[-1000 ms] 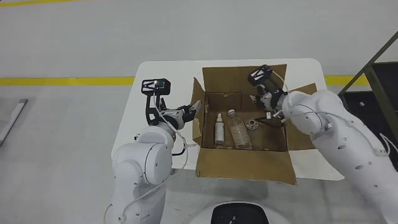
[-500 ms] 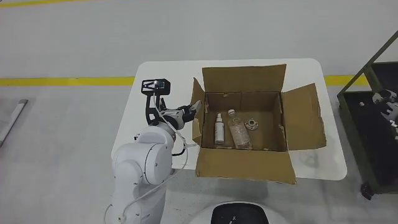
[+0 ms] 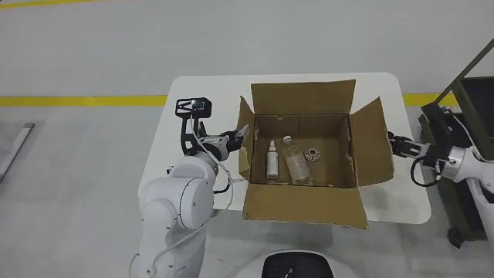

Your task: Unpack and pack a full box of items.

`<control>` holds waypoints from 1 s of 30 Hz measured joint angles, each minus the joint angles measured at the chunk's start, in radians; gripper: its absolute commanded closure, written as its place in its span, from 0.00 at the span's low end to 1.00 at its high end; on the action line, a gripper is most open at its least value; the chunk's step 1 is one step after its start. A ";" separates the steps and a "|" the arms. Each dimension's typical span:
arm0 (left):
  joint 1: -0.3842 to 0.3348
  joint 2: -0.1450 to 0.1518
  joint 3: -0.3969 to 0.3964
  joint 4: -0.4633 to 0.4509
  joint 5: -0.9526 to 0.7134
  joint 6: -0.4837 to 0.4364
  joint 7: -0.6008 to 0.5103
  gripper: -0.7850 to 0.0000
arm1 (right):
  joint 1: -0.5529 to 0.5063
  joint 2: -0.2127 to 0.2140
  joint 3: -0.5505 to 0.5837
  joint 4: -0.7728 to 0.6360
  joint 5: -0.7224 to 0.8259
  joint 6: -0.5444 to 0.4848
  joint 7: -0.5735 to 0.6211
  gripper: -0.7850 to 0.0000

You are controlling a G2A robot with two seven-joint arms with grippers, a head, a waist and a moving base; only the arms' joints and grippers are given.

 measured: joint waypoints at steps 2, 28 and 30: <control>0.000 0.000 0.000 0.000 0.000 0.000 0.000 0.00 | 0.004 0.001 -0.020 -0.034 0.008 -0.026 0.024 1.00; 0.032 0.003 0.035 0.187 0.010 -0.031 0.115 0.95 | 0.077 0.015 -0.094 0.083 0.103 -0.019 -0.131 1.00; 0.018 0.001 0.051 0.192 -0.023 -0.050 0.122 0.95 | 0.076 0.019 -0.063 0.124 0.127 0.011 -0.146 1.00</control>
